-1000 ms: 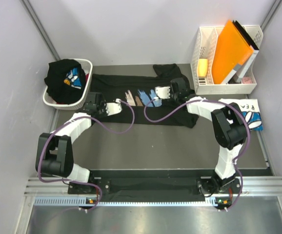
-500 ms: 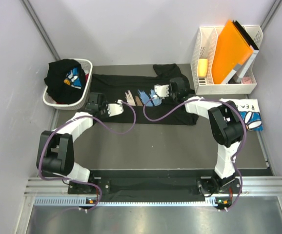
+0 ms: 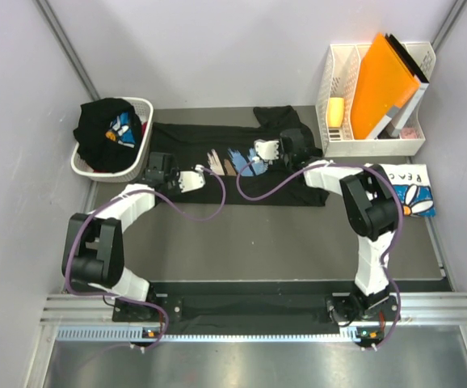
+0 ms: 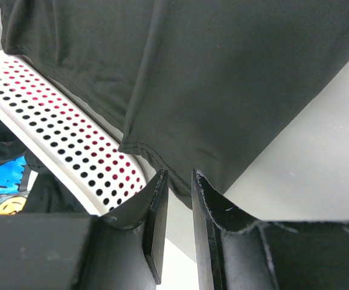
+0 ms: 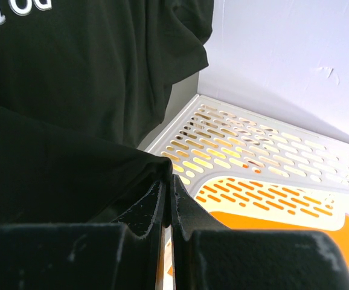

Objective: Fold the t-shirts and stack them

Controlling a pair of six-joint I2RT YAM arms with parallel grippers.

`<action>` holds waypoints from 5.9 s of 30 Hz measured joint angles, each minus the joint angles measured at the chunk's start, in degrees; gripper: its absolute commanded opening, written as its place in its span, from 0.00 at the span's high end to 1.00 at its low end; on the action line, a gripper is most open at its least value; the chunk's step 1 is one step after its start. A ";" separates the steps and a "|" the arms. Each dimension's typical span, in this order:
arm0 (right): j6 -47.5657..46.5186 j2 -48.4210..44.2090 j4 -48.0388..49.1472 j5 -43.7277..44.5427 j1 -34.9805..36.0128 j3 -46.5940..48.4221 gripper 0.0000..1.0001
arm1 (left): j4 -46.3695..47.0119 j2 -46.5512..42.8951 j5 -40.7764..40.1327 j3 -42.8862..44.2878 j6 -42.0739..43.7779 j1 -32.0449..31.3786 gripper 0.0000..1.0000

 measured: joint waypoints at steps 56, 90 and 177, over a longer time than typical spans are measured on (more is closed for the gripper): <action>33.07 -15.30 -57.83 -38.10 -18.14 -2.43 0.36 | 1.55 13.00 -3.19 6.67 -5.57 -0.59 1.00; 30.93 -9.29 -59.67 -43.17 -19.67 -0.92 0.90 | 1.97 18.99 -8.24 9.57 -9.16 -4.20 1.00; 8.22 11.63 -56.46 -21.03 -1.73 28.83 0.59 | -3.26 15.76 -15.89 27.12 -10.99 -4.35 0.56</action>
